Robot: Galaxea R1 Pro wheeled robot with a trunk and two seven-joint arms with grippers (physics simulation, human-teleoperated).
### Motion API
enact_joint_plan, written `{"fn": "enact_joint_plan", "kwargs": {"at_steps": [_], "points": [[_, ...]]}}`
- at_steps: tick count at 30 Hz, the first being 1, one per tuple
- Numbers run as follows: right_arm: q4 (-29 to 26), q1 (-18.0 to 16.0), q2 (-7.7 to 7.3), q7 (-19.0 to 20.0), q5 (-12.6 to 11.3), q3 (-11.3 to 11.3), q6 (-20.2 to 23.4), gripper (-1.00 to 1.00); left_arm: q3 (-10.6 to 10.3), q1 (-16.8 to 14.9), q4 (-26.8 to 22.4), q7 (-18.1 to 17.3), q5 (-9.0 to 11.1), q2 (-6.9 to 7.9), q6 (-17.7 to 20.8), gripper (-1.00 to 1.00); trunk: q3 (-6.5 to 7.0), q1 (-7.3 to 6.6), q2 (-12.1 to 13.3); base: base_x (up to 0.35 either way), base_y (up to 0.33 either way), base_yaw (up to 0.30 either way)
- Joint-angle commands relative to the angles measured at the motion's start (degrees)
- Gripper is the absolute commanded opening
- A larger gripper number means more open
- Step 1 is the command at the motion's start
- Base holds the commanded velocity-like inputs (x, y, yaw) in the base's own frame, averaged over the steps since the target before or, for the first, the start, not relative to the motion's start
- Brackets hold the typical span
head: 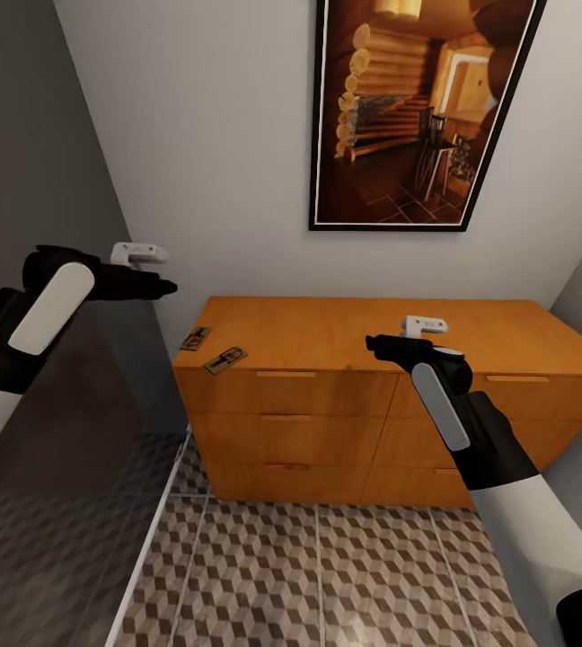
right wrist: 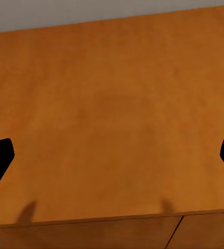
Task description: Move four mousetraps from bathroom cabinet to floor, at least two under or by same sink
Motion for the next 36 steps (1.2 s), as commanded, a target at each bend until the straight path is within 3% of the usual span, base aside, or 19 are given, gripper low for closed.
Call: {"fn": "enact_joint_plan", "kwargs": {"at_steps": [1,6,20,22,27,33,36], "points": [[-0.06,-0.06,-0.05,-0.60,-0.59,0.15,0.09,1.00,-1.29,-0.27,0.27,0.58,0.57,0.12,0.06,1.00,-0.06,0.00,-0.03,0.000,0.000,0.000],[-0.06,0.01,-0.02,-0.60,-0.57,0.21,0.09,1.00,-5.04,-0.18,-1.21,0.51,0.84,0.36,0.10,1.00,-0.06,0.00,-0.03,0.000,0.000,0.000],[-0.06,0.03,-0.02,-0.60,-0.61,0.24,0.16,1.00,-7.93,0.24,-4.99,0.34,1.35,0.71,0.09,1.00,-0.06,0.00,-0.03,0.020,0.000,0.000],[-0.06,0.03,-0.02,-0.60,-0.58,0.24,0.17,1.00,-10.28,0.56,-4.81,0.28,2.27,0.86,0.02,1.00,-0.06,0.00,-0.03,0.233,0.000,0.000],[-0.06,0.03,-0.02,-0.60,-0.58,0.24,0.17,1.00,-13.08,1.07,-4.83,0.24,4.32,1.70,-0.14,1.00,-0.06,0.00,-0.03,0.160,0.000,0.000],[-0.08,0.03,-0.02,-0.60,-0.60,0.31,0.17,1.00,-13.47,1.19,-4.71,0.14,7.02,3.34,-0.38,1.00,-0.06,0.00,-0.03,0.036,0.000,0.000],[-0.12,0.03,0.00,-0.60,-0.61,0.32,0.17,1.00,-13.45,1.22,-4.22,-0.05,10.79,3.97,-0.57,1.00,-0.06,0.00,-0.03,0.010,0.000,0.000]]}}
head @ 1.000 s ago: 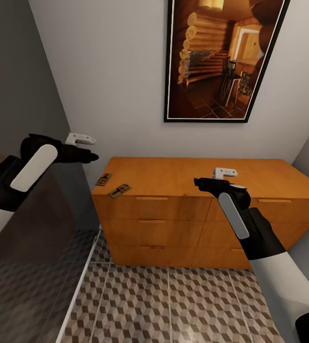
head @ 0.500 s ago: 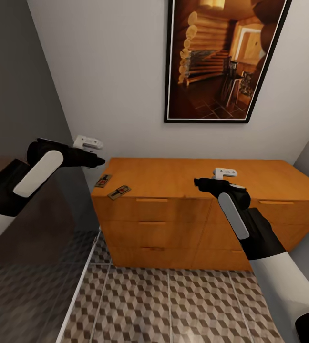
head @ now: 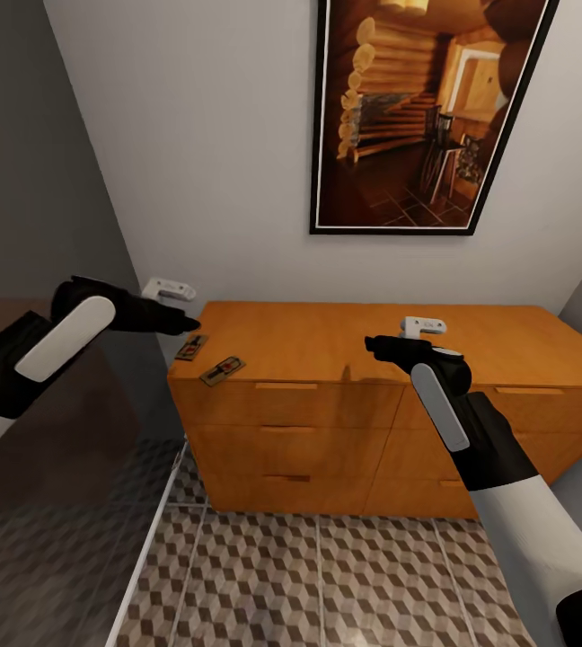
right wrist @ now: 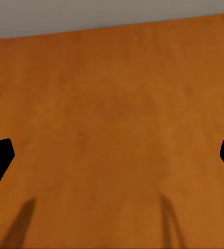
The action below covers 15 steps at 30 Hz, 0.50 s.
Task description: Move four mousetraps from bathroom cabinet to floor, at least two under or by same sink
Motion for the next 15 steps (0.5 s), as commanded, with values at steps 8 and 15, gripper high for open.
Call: {"fn": "enact_joint_plan", "kwargs": {"at_steps": [8,15], "points": [[-0.09,-0.06,-0.01,-0.61,-0.58,0.32,0.16,1.00,0.62,-0.08,1.34,0.49,11.07,0.96,-0.34,1.00,-0.06,0.00,-0.03,0.002,0.000,0.000],[-0.09,-0.06,0.01,-0.60,-0.58,0.33,0.17,1.00,1.84,0.11,2.32,-0.20,12.46,2.66,-0.49,1.00,-0.06,0.00,-0.03,0.000,0.000,0.000]]}}
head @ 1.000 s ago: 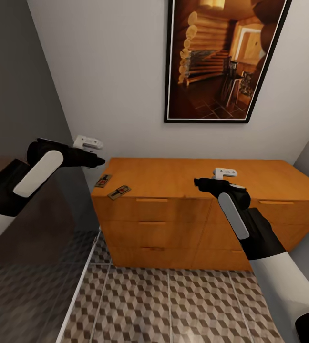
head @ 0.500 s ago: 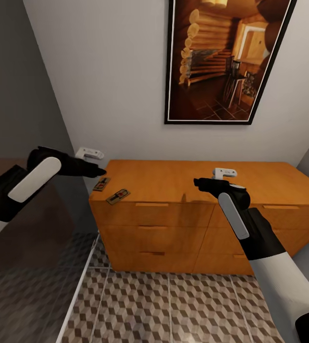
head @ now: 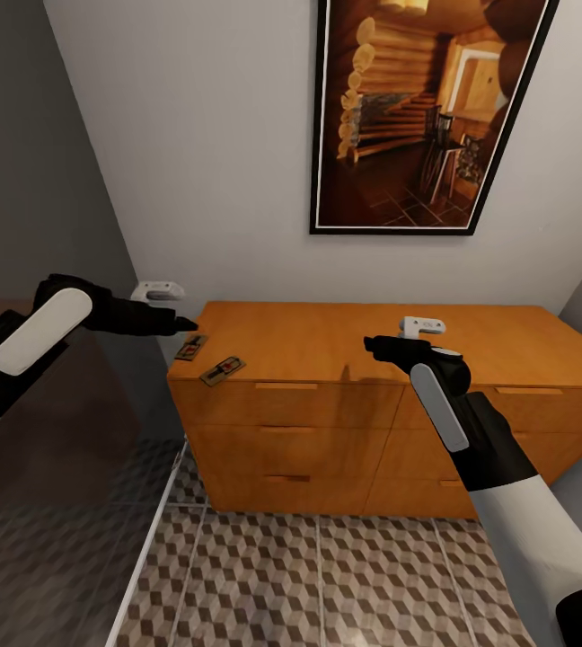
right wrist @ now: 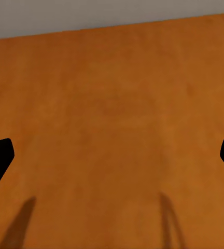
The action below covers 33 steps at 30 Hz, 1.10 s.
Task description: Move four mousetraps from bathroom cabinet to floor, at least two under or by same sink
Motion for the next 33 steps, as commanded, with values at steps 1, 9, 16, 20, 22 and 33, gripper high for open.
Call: {"fn": "enact_joint_plan", "kwargs": {"at_steps": [1,9,16,20,22,33], "points": [[-0.06,-0.06,-0.06,-0.60,-0.58,0.15,0.09,1.00,-0.09,-0.07,0.14,0.37,0.67,0.11,-0.05,1.00,-0.06,0.00,-0.03,0.000,0.000,0.000],[-0.06,-0.06,-0.06,-0.61,-0.58,0.15,0.09,1.00,1.47,-0.02,0.95,-3.65,0.77,0.45,-0.10,1.00,-0.06,0.00,-0.03,0.000,0.000,0.000],[-0.06,-0.06,-0.06,-0.62,-0.58,0.15,0.09,1.00,4.02,-0.01,1.11,-5.62,0.77,0.57,-0.11,1.00,-0.06,0.00,-0.03,0.000,0.000,0.000],[-0.06,-0.06,-0.06,-0.64,-0.56,0.15,0.09,1.00,4.98,-0.03,1.13,-5.99,0.77,0.62,-0.11,1.00,-0.06,0.00,-0.03,0.000,0.000,0.000],[-0.06,-0.06,-0.06,-0.64,-0.55,0.15,0.09,1.00,5.21,-0.02,1.16,-6.06,0.77,0.63,-0.11,1.00,-0.06,0.00,-0.03,0.000,0.000,0.000],[-0.04,-0.06,0.26,-0.64,-0.53,0.15,0.09,1.00,5.59,-0.01,1.21,-6.24,0.90,0.57,-0.08,1.00,-0.06,0.00,-0.03,0.027,0.044,0.000]]}}
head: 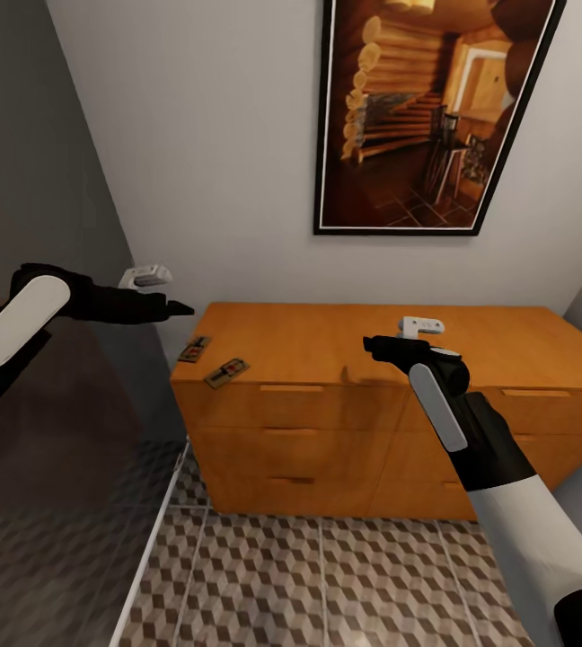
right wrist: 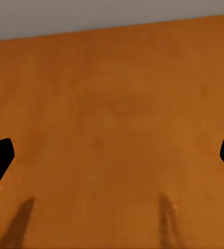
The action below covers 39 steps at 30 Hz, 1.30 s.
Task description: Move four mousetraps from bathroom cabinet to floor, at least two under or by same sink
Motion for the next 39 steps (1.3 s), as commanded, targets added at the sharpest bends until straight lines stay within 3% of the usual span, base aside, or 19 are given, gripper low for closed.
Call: {"fn": "enact_joint_plan", "kwargs": {"at_steps": [1,27,39], "points": [[-0.07,-0.07,-0.01,-0.61,-0.56,0.15,0.10,1.00,-0.12,-0.07,-0.02,0.51,0.60,0.06,-0.03,1.00,-0.06,0.01,-0.03,0.100,0.191,0.000],[-0.27,-0.07,0.13,-0.58,-0.37,0.15,0.26,1.00,-0.10,-0.07,0.17,-0.17,0.36,0.00,-0.07,1.00,-0.06,0.01,-0.03,0.030,0.057,0.002],[-0.28,-0.07,0.15,-0.57,-0.28,0.15,0.28,1.00,-0.13,-0.07,0.15,-0.17,0.34,-0.16,-0.11,1.00,-0.06,0.01,-0.03,0.000,0.000,0.209]]}}
